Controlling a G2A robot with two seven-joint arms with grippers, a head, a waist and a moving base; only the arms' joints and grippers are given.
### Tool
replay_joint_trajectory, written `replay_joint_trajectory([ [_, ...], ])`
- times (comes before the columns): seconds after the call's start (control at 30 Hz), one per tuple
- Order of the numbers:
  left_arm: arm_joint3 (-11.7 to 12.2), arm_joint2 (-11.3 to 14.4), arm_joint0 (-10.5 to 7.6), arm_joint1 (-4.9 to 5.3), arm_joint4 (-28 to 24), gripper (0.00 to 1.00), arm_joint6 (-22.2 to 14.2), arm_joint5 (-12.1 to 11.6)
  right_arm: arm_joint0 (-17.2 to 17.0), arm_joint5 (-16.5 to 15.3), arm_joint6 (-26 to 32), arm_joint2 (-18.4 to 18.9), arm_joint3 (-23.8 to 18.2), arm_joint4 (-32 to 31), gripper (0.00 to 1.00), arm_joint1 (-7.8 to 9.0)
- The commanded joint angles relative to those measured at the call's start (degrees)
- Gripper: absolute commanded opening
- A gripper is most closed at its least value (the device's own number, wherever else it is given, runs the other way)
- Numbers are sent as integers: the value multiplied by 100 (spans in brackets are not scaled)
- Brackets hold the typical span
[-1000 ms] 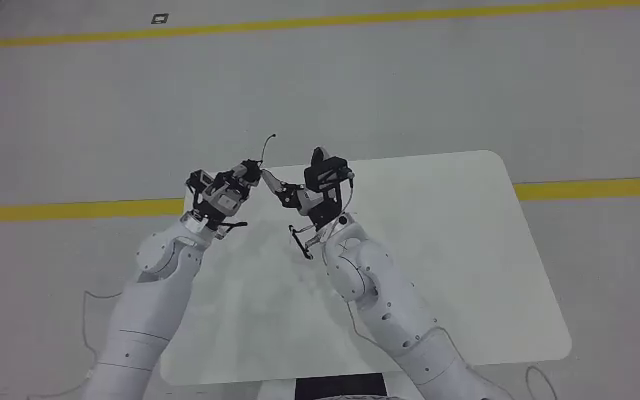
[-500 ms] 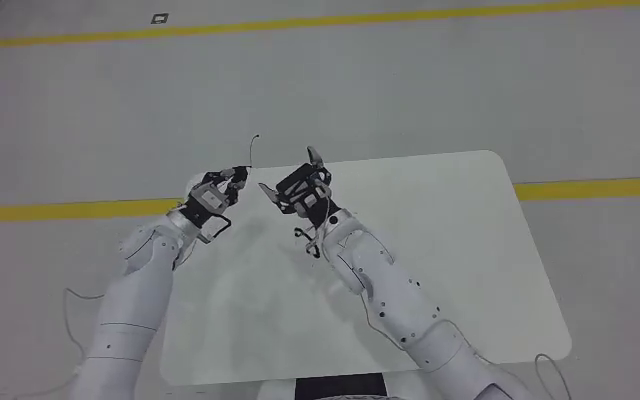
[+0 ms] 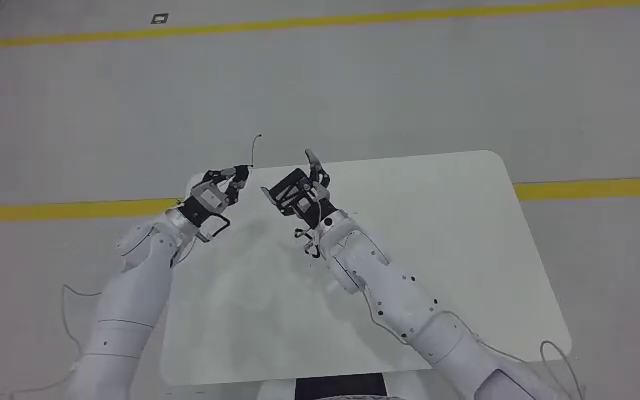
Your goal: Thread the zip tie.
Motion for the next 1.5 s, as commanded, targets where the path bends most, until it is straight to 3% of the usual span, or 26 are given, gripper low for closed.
replay_joint_trajectory([
  [0.0,4,13,11,-6,-45,0,46,18,-2,-2,2,-1,8,0,100,3],
  [0.1,110,163,5,-32,-522,0,271,38,147,39,11,-168,136,0,100,70],
  [0.2,254,486,-52,13,-1225,0,326,38,362,202,-13,-458,310,0,100,157],
  [0.33,348,908,-173,204,-1968,0,403,38,609,461,-108,-852,468,0,100,260],
  [0.47,372,1302,-313,475,-2636,0,459,38,829,686,-166,-1161,600,0,100,339],
  [0.6,453,1474,-364,665,-2665,0,164,38,937,841,-141,-1331,632,0,100,395],
  [0.7,540,1557,-380,732,-2665,0,-80,38,979,942,-178,-1423,638,0,100,433],
  [0.93,639,1766,-479,818,-2665,0,-296,38,1035,999,-319,-1555,708,0,100,480],
  [1.27,639,1766,-479,818,-2665,0,-296,38,1035,999,-319,-1555,708,0,100,480],
  [1.47,585,1622,-343,687,-2665,0,-246,38,941,932,-395,-1462,703,0,100,489],
])
